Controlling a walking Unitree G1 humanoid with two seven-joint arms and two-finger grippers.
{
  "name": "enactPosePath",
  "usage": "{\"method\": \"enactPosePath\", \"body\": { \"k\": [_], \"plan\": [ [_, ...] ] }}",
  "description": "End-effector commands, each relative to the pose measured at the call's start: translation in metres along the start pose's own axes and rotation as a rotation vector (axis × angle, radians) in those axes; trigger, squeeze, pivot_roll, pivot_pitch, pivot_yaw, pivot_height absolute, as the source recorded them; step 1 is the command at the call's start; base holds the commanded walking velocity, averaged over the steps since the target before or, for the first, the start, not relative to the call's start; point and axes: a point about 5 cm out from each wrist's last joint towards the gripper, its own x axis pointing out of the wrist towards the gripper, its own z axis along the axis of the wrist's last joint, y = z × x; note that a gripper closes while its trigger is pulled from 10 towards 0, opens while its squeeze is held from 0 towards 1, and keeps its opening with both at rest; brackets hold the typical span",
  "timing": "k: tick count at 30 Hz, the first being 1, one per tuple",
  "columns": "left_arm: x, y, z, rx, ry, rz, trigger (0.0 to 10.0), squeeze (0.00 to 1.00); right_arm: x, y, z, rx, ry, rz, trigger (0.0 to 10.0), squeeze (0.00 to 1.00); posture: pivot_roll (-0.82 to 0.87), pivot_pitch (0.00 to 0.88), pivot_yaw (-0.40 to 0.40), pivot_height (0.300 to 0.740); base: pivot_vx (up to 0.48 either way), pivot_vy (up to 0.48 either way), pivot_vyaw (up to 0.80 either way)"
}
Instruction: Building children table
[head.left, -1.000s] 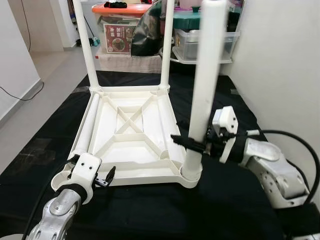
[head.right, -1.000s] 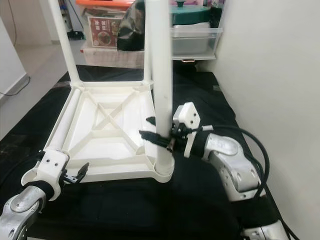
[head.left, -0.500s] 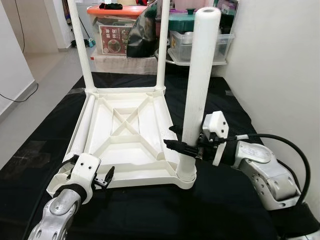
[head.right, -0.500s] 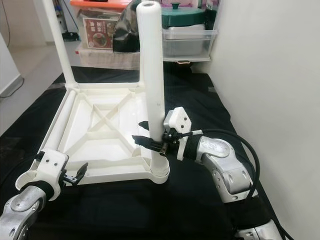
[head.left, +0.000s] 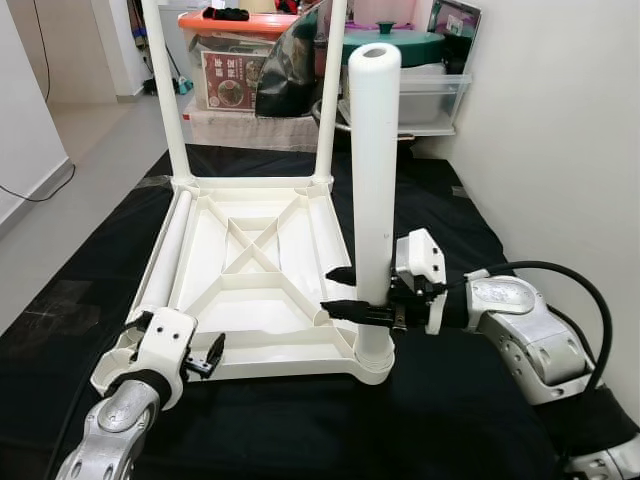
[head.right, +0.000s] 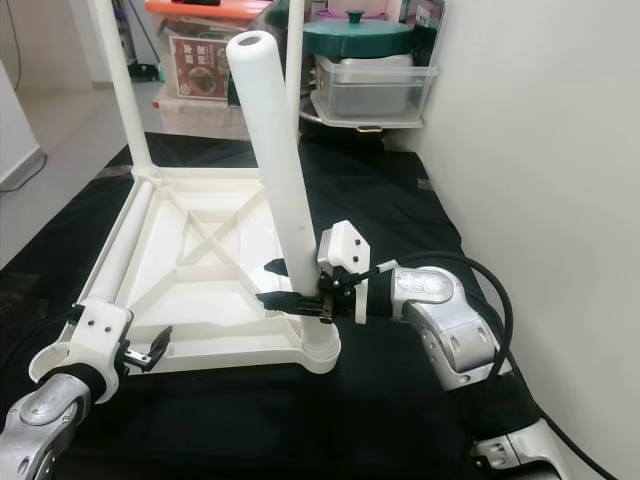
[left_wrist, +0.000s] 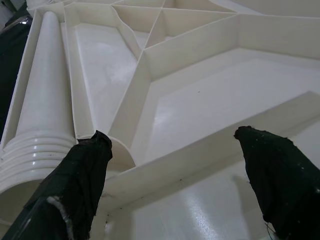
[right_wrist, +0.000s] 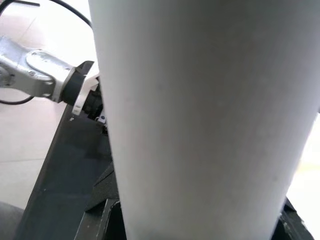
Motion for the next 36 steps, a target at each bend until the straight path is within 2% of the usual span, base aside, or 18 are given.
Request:
{"method": "enactPosePath", "body": {
  "k": [1,5,9,10,13,14,15,17,18,20,21,24,27,28,29,30,32,36],
  "plan": [
    [-0.001,-0.002,-0.008,-0.023,0.037,-0.001,10.0,0.00,0.007,0.004,-0.019,0.104,0.024,-0.001,0.0,0.00,0.13,0.000,-0.085,0.740,0.000,0.000,0.00],
    [-0.001,-0.002,-0.009,-0.029,0.043,0.002,10.0,0.00,0.007,-0.001,-0.022,0.156,-0.021,-0.091,0.0,0.00,0.12,0.000,-0.079,0.740,0.000,0.000,0.00],
    [0.002,-0.002,-0.009,-0.038,0.046,0.003,10.0,0.00,0.008,-0.008,-0.034,0.232,-0.035,-0.334,0.0,0.00,0.11,0.000,-0.074,0.740,0.000,0.000,0.00],
    [0.002,-0.002,-0.009,-0.038,0.046,0.003,10.0,0.00,0.008,-0.008,-0.034,0.232,-0.035,-0.334,0.0,0.00,0.11,0.000,-0.074,0.740,0.000,0.000,0.00],
    [0.002,-0.002,-0.009,-0.042,0.049,0.010,10.0,0.00,0.007,-0.018,-0.053,0.291,0.058,-0.681,0.0,0.00,0.11,0.000,-0.075,0.740,0.000,0.000,0.00],
    [0.002,-0.002,-0.009,-0.043,0.050,0.012,10.0,0.00,0.005,-0.019,-0.056,0.294,0.073,-0.736,0.0,0.00,0.11,0.000,-0.075,0.740,0.000,0.000,0.00],
    [0.002,-0.002,-0.009,-0.043,0.050,0.012,10.0,0.00,0.005,-0.019,-0.056,0.294,0.073,-0.736,0.0,0.00,0.11,0.000,-0.075,0.740,0.000,0.000,0.00],
    [0.002,-0.002,-0.010,-0.041,0.056,0.018,10.0,0.00,-0.001,-0.020,-0.066,0.322,0.135,-0.938,0.0,0.00,0.11,0.000,-0.074,0.740,0.000,0.000,0.00],
    [0.002,-0.002,-0.010,-0.040,0.058,0.020,10.0,0.00,-0.003,-0.018,-0.069,0.322,0.152,-1.007,0.0,0.00,0.11,0.000,-0.074,0.740,0.000,0.000,0.00],
    [0.001,-0.001,-0.011,-0.039,0.060,0.021,10.0,0.00,-0.003,-0.016,-0.070,0.315,0.167,-1.053,0.0,0.00,0.11,0.000,-0.072,0.740,0.000,0.000,0.00],
    [0.002,0.000,-0.012,-0.038,0.066,0.028,10.0,0.00,-0.006,-0.015,-0.071,0.325,0.181,-1.153,0.0,0.00,0.11,0.000,-0.070,0.740,0.000,0.000,0.00],
    [0.002,0.001,-0.012,-0.037,0.070,0.034,10.0,0.00,-0.008,-0.014,-0.073,0.334,0.191,-1.221,0.0,0.00,0.11,0.000,-0.070,0.740,0.000,0.000,0.00],
    [0.005,0.002,-0.011,-0.037,0.072,0.050,10.0,0.00,-0.016,-0.019,-0.072,0.310,0.213,-1.383,0.0,0.00,0.10,0.000,-0.072,0.740,0.000,0.000,0.00],
    [0.005,0.002,-0.011,-0.037,0.072,0.050,10.0,0.00,-0.016,-0.019,-0.072,0.310,0.213,-1.383,0.0,0.00,0.10,0.000,-0.072,0.740,0.000,0.000,0.00],
    [0.007,0.003,-0.012,-0.040,0.077,0.062,10.0,0.00,-0.020,-0.021,-0.072,0.340,0.212,-1.459,0.0,0.00,0.10,0.000,-0.075,0.740,0.000,0.000,0.00],
    [0.007,0.003,-0.012,-0.040,0.077,0.062,10.0,0.00,-0.020,-0.021,-0.072,0.340,0.212,-1.459,0.0,0.00,0.10,0.000,-0.075,0.740,0.000,0.000,0.00],
    [0.009,0.004,-0.013,-0.047,0.088,0.085,10.0,0.00,-0.023,-0.021,-0.074,0.411,0.210,-1.576,0.0,0.00,0.10,0.000,-0.077,0.740,0.000,0.000,0.00],
    [0.010,0.005,-0.015,-0.049,0.105,0.110,10.0,0.00,-0.018,-0.017,-0.076,0.447,0.222,-1.635,0.0,0.00,0.10,0.000,-0.078,0.740,0.000,0.000,0.00]
  ]
}}
